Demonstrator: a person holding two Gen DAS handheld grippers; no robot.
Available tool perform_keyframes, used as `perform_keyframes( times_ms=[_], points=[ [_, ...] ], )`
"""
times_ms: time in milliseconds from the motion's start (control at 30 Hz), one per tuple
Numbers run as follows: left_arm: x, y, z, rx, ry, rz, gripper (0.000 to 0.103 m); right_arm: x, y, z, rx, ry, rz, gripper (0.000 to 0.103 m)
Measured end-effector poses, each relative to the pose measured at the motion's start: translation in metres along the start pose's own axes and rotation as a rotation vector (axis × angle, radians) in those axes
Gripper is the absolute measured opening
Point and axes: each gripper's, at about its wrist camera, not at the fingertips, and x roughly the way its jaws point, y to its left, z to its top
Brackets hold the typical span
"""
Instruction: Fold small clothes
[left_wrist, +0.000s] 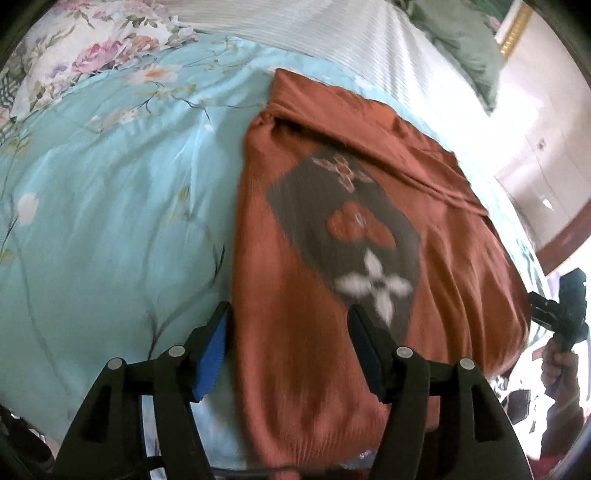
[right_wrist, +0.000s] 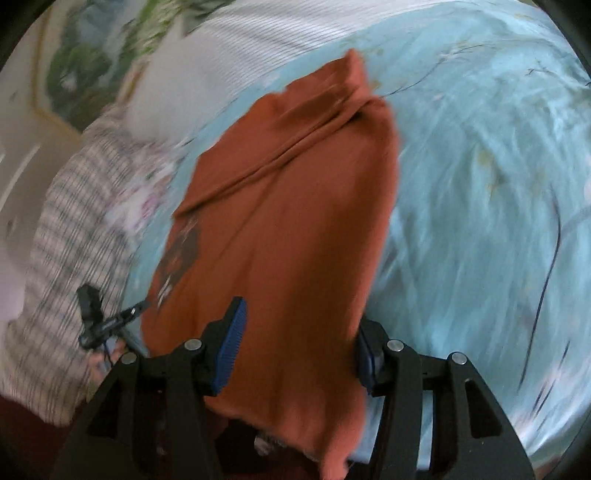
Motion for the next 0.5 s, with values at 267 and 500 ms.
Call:
perform_keyframes(
  times_ms=[267,500],
  points=[
    [-0.027,0.005,-0.050,-0.003,-0.001,-0.126,0.064,-0.011,-0.005,-0.041,0.000,0.000,0.146,0.055],
    [-0.024,0.002,-0.062,0.041,0.030,-0.161,0.056,-0.010,-0.020,-0.054,0.015,0.007,0.203,0.055]
  ],
)
